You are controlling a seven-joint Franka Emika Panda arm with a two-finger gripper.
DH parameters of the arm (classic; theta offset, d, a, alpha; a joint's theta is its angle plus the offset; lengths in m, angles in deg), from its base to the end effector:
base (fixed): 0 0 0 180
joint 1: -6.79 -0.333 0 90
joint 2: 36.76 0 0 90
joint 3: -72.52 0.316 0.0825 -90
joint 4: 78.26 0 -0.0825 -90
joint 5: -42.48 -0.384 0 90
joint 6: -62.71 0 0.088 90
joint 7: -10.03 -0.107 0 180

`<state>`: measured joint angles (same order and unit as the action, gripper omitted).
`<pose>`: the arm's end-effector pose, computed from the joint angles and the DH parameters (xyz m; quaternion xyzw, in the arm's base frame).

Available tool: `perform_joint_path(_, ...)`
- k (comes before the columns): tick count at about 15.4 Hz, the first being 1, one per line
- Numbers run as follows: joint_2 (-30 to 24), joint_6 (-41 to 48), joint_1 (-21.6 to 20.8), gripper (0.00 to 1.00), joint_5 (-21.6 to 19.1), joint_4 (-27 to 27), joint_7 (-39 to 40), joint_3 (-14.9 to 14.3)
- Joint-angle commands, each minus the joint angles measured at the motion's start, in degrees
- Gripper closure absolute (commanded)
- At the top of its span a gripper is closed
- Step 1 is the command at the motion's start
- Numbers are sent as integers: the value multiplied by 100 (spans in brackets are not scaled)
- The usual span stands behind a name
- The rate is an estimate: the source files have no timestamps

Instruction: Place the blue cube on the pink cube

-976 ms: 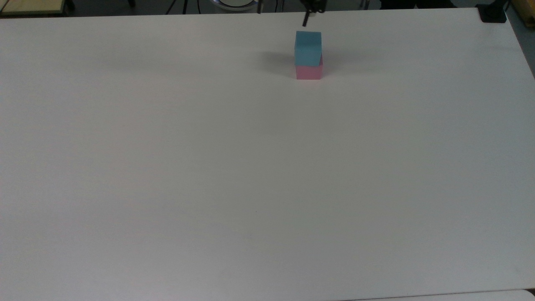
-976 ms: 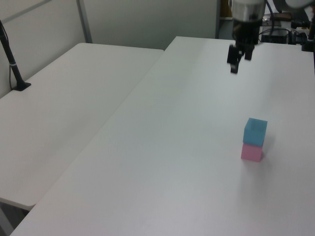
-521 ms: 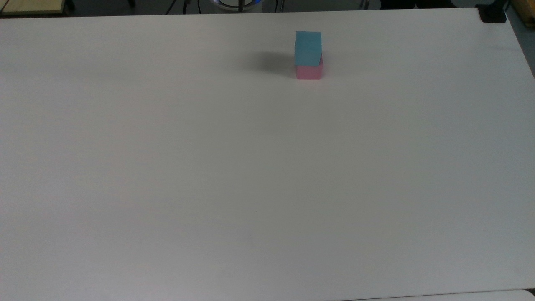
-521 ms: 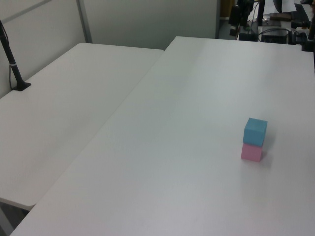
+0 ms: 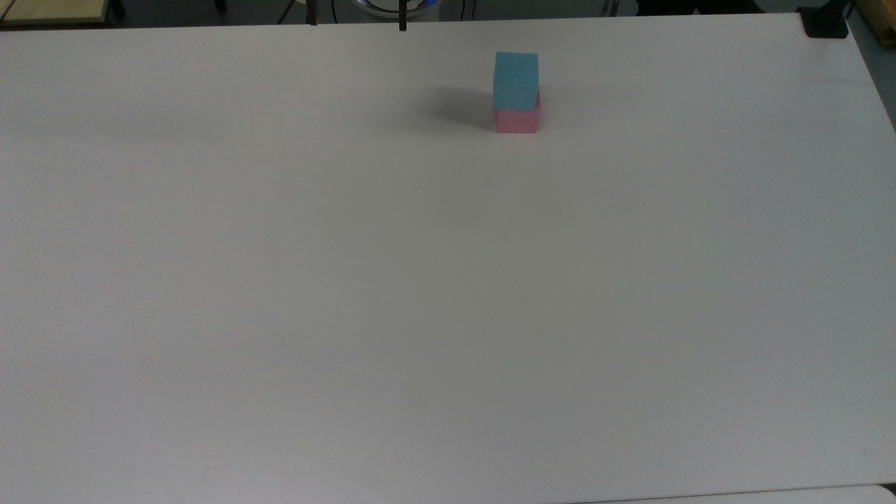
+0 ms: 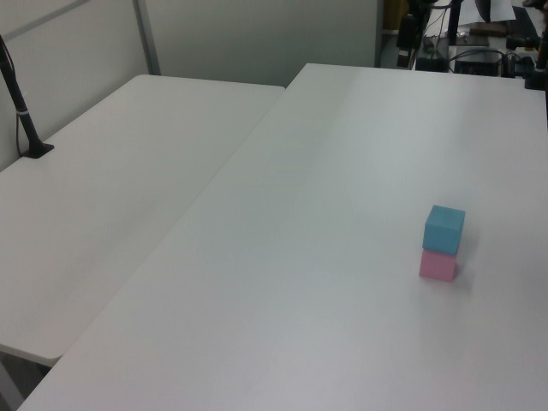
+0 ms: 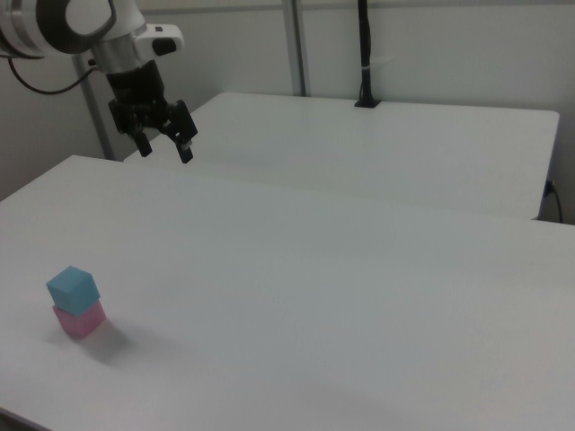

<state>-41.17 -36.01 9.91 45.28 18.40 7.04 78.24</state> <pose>0.5441 0.0223 0.6253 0.9980 -0.0010 0.0575 0.0254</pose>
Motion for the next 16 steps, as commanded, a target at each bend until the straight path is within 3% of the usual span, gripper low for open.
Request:
perform_joint_path(1, 431, 308, -145, 0, -69, -587, -185, -88)
perform_joint_path(11, 423, 353, -374, 0, -87, -640, -141, -518)
perform_joint_path(16, 432, 344, -382, 0, -104, -649, -158, -510)
